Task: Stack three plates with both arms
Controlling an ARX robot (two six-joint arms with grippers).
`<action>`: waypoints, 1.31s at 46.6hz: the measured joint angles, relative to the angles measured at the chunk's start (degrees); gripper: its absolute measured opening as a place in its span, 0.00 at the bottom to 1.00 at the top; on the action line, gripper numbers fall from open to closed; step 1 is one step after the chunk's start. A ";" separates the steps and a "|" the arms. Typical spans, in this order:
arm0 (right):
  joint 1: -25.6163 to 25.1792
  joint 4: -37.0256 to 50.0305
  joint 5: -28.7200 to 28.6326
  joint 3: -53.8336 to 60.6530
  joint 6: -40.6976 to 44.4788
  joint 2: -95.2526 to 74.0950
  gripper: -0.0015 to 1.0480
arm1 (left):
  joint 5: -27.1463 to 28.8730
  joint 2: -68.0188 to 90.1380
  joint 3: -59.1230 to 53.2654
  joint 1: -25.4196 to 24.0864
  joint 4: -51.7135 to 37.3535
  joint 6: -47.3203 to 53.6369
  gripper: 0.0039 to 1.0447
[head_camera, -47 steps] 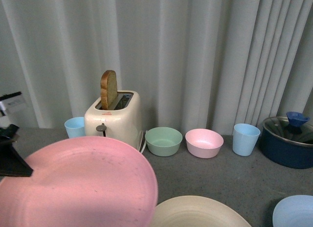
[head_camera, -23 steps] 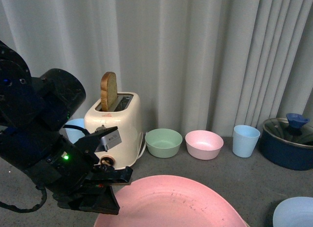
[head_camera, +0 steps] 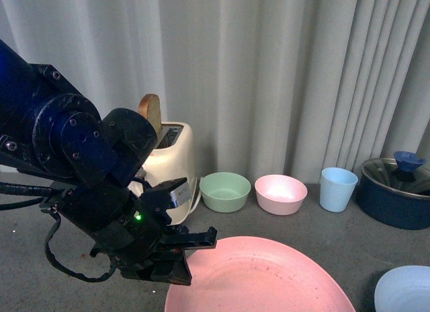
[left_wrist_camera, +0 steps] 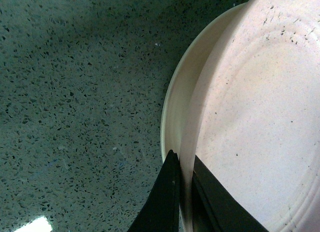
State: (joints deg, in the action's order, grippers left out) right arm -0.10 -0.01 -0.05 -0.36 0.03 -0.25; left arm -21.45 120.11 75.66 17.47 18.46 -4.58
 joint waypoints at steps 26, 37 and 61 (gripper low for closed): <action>0.00 0.00 0.00 0.00 0.00 0.00 0.93 | 0.50 2.34 -0.42 0.59 -3.56 -1.07 0.03; 0.00 0.00 0.00 0.00 0.00 0.00 0.93 | 1.62 3.13 -1.36 1.29 -4.17 -0.50 0.03; 0.00 0.00 0.00 0.00 0.00 0.00 0.93 | -0.26 -2.89 -3.26 0.02 -7.61 -0.57 0.95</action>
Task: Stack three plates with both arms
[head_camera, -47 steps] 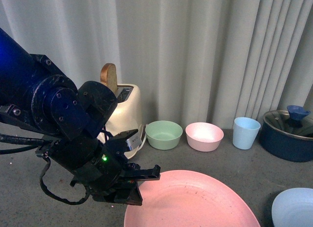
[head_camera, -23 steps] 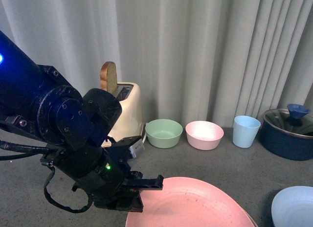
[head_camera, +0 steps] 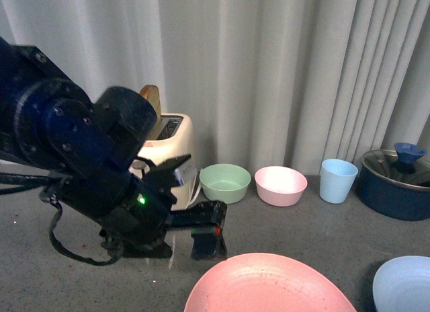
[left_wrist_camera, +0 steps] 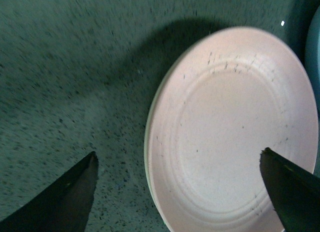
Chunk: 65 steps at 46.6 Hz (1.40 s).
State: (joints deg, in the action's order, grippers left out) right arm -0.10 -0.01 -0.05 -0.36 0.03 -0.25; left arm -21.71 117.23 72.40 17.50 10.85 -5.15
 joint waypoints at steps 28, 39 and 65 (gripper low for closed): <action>0.00 0.00 0.00 0.00 0.00 0.00 0.93 | 5.07 -31.98 -22.99 -5.62 -6.82 12.15 0.94; 0.00 0.00 0.00 0.00 0.00 0.00 0.93 | 15.82 -45.66 -35.45 -5.18 -18.78 13.57 0.86; 0.00 0.00 0.04 0.00 0.00 0.00 0.93 | 21.97 -71.45 -65.46 -16.09 -49.48 5.25 0.03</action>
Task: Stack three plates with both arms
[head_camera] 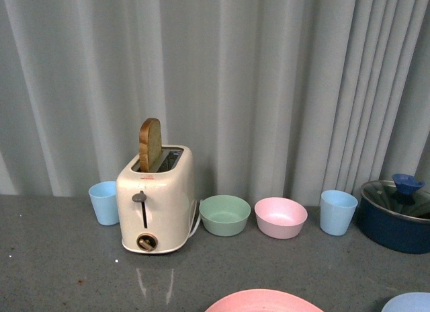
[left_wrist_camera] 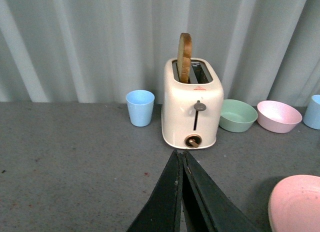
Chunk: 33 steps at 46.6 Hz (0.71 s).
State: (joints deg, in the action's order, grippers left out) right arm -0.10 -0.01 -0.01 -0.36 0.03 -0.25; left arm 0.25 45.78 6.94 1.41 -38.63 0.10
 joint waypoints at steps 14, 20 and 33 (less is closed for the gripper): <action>0.00 0.00 -0.02 0.00 0.00 0.00 0.93 | -0.28 -9.09 -3.43 -1.31 5.75 -0.13 0.03; 0.00 0.00 -0.04 0.00 0.00 0.00 0.93 | -0.24 -11.93 -4.92 -1.33 7.23 -0.13 0.03; 0.00 0.00 -0.04 0.00 0.00 0.00 0.93 | -0.26 -21.62 -5.38 -1.33 14.32 -0.15 0.03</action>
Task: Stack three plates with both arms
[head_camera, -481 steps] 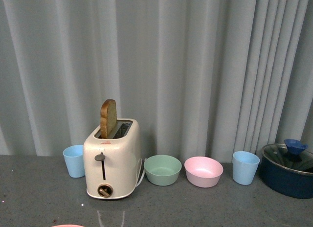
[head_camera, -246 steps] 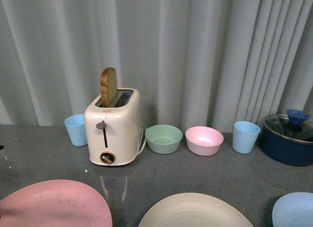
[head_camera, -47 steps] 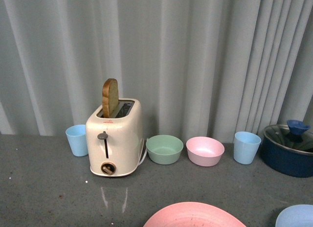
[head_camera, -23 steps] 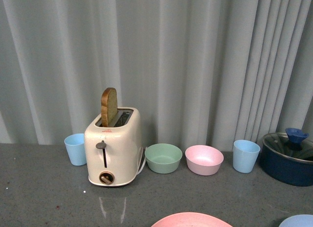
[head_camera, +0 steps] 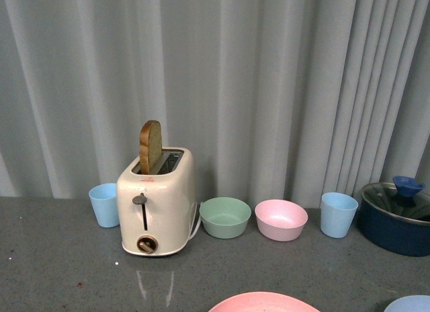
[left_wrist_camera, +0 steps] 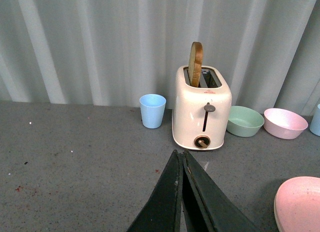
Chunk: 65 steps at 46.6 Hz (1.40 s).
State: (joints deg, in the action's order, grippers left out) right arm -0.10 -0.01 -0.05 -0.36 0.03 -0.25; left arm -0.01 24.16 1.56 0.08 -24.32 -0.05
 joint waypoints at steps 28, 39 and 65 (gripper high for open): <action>0.00 0.00 0.00 0.00 0.00 0.00 0.93 | 0.00 -12.35 0.00 0.00 12.31 0.00 0.03; 0.00 0.00 0.00 0.00 0.00 0.00 0.93 | -0.07 -19.12 0.02 0.00 20.79 0.00 0.03; 0.00 0.00 0.00 0.00 0.00 0.00 0.93 | 0.00 -23.93 0.02 0.00 24.24 -0.04 0.37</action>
State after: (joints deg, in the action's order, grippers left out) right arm -0.10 -0.01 -0.05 -0.36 0.03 -0.25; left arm -0.01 0.23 1.58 0.08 -0.08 -0.10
